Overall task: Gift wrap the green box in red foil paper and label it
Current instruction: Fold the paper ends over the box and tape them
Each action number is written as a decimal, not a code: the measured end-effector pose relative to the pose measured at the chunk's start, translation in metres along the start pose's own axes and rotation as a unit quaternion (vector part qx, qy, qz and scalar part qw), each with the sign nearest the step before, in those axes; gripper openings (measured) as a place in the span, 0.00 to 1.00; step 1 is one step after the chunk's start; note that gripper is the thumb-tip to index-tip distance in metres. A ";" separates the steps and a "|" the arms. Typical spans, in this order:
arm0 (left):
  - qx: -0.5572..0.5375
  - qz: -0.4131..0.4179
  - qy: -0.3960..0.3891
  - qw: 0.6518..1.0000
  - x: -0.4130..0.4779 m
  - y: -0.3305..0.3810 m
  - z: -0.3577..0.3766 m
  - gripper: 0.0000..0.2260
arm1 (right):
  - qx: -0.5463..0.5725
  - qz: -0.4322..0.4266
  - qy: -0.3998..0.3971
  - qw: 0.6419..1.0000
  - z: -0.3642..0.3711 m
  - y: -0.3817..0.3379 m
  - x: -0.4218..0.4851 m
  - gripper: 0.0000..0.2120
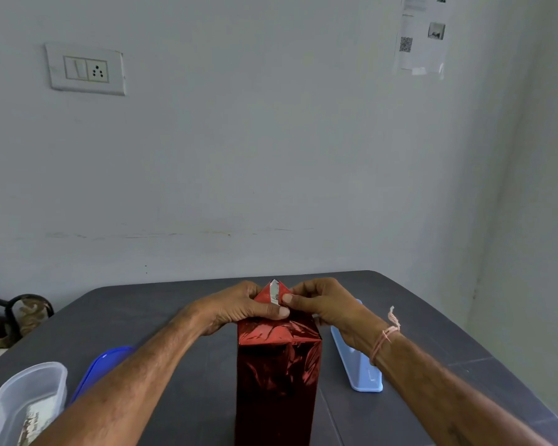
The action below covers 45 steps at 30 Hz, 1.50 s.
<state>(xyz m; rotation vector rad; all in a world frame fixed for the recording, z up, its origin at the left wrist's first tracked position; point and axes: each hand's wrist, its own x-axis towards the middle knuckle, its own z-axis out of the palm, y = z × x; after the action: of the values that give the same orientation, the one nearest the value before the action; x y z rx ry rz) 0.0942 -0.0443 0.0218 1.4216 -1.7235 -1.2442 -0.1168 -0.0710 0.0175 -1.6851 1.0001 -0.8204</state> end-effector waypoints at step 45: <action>-0.046 0.118 0.090 0.988 -0.064 -0.023 0.027 0.26 | -0.251 -0.214 0.133 0.935 0.009 -0.025 -0.030 0.07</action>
<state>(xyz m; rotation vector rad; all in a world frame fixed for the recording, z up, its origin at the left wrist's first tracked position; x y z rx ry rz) 0.0970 0.0253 -0.0017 1.1985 -1.6355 -1.0230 -0.1161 -0.0360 0.0368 -2.3308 1.1047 -1.1698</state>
